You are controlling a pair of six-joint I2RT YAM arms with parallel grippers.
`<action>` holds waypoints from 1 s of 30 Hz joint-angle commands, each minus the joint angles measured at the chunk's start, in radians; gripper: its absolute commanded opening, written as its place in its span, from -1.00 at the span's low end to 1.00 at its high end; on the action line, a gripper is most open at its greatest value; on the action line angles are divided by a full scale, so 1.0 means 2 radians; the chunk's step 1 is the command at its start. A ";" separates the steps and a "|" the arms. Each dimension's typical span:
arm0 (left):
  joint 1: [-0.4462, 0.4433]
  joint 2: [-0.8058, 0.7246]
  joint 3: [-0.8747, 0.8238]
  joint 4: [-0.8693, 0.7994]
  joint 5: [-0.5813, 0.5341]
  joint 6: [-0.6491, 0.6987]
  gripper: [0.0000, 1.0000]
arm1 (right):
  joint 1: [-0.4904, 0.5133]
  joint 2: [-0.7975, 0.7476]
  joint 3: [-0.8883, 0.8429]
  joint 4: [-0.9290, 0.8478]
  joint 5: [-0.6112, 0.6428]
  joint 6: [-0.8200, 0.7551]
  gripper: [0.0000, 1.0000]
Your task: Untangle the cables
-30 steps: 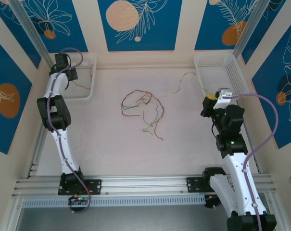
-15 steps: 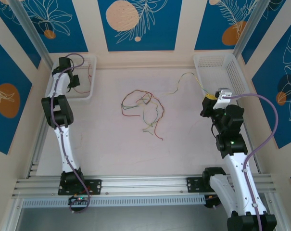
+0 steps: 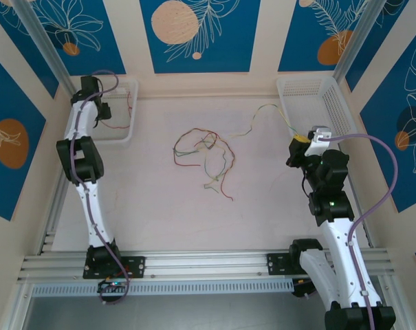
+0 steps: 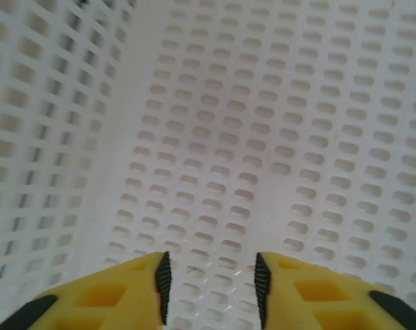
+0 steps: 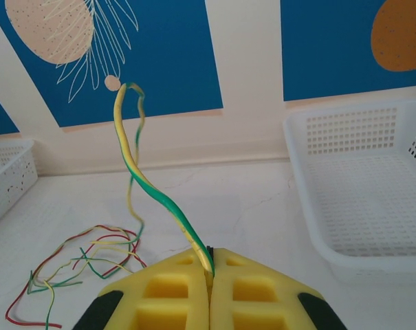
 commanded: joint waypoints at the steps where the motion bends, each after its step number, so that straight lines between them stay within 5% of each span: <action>1: -0.009 -0.073 -0.017 0.014 -0.024 -0.001 -0.02 | 0.006 -0.005 0.004 0.005 -0.004 0.009 -1.00; 10: -0.018 -0.138 -0.017 -0.008 -0.031 0.002 0.36 | 0.011 -0.007 0.003 0.005 -0.004 0.013 -1.00; 16: -0.070 -0.286 -0.166 0.075 -0.025 -0.001 0.35 | 0.015 0.007 0.008 0.005 -0.003 0.027 -1.00; 20: -0.144 -0.439 -0.357 0.189 -0.021 -0.031 0.34 | 0.012 0.033 0.019 0.005 0.038 0.071 -1.00; 24: -0.245 -0.555 -0.531 0.321 0.023 -0.045 0.26 | -0.008 0.082 0.065 -0.012 0.012 0.090 -1.00; 30: -0.390 -0.627 -0.643 0.376 0.052 -0.010 0.22 | -0.082 0.165 0.156 -0.067 -0.020 0.148 -1.00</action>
